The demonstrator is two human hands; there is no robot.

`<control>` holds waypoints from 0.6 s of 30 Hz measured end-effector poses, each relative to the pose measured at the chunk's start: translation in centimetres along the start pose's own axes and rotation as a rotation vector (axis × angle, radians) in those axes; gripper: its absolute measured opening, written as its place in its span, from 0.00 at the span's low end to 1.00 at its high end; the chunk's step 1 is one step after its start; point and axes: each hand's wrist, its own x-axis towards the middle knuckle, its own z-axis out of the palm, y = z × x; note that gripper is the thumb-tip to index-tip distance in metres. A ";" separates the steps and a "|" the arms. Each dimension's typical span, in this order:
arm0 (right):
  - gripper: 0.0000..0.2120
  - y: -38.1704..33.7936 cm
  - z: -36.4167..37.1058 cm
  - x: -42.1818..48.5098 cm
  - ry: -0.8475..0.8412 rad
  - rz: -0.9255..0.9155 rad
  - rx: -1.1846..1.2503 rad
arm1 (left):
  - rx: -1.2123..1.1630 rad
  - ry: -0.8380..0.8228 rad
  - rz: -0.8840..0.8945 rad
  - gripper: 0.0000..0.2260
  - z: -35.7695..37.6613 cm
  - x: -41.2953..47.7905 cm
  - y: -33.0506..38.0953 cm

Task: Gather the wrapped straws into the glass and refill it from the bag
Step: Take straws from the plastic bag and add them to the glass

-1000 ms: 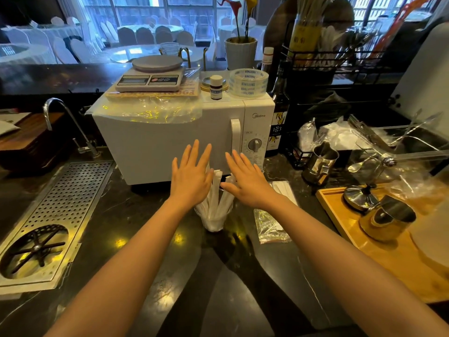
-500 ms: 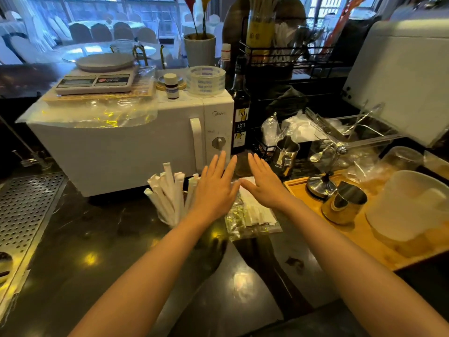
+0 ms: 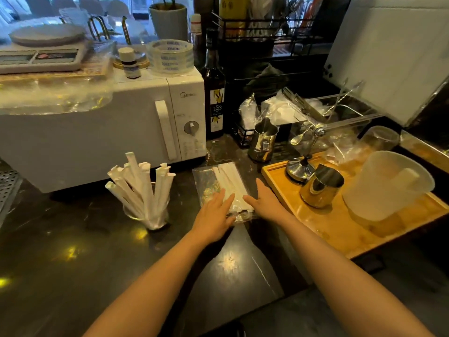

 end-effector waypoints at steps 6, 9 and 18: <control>0.37 1.1 1.0 0.2 0.022 0.105 0.053 | 0.122 0.004 0.046 0.25 1.3 -0.1 0.5; 0.33 1.2 1.3 0.3 0.049 0.138 0.074 | 0.193 0.026 0.064 0.22 1.4 0.1 0.8; 0.07 1.1 1.0 0.6 -0.009 0.199 0.177 | 0.235 0.054 0.116 0.15 0.3 0.6 0.8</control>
